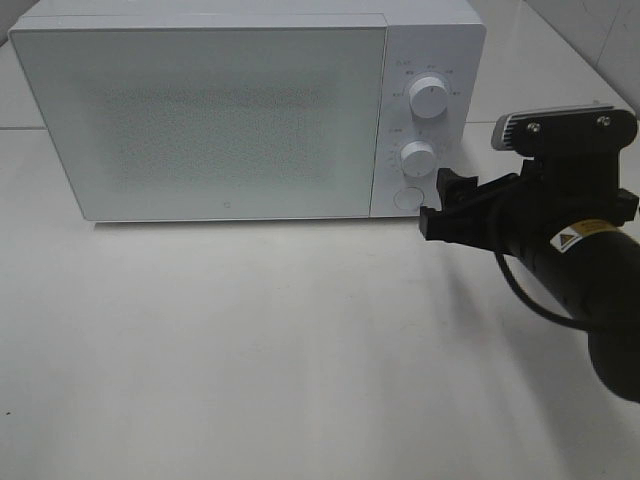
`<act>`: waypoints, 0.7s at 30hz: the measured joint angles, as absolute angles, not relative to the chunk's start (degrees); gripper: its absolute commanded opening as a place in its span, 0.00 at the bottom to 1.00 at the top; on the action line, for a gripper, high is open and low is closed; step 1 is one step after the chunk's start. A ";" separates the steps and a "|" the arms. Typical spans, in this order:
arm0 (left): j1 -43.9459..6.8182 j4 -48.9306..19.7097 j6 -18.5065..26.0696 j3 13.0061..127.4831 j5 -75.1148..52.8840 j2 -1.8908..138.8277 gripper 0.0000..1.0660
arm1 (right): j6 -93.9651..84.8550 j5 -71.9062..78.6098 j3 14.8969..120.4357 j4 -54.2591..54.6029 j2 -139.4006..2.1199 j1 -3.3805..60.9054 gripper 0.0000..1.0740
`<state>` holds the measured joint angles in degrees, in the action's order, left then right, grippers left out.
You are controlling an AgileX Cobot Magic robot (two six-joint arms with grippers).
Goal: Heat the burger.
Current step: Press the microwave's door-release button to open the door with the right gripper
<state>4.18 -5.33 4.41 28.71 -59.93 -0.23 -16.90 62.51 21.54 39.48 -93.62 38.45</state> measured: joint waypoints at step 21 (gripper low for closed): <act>4.18 -5.33 4.41 28.71 -59.93 -0.23 0.92 | -12.26 65.72 25.61 50.02 -103.08 47.38 0.70</act>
<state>4.18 -5.33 4.41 28.71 -59.93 -0.23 -12.26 65.72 25.61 50.02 -103.08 47.38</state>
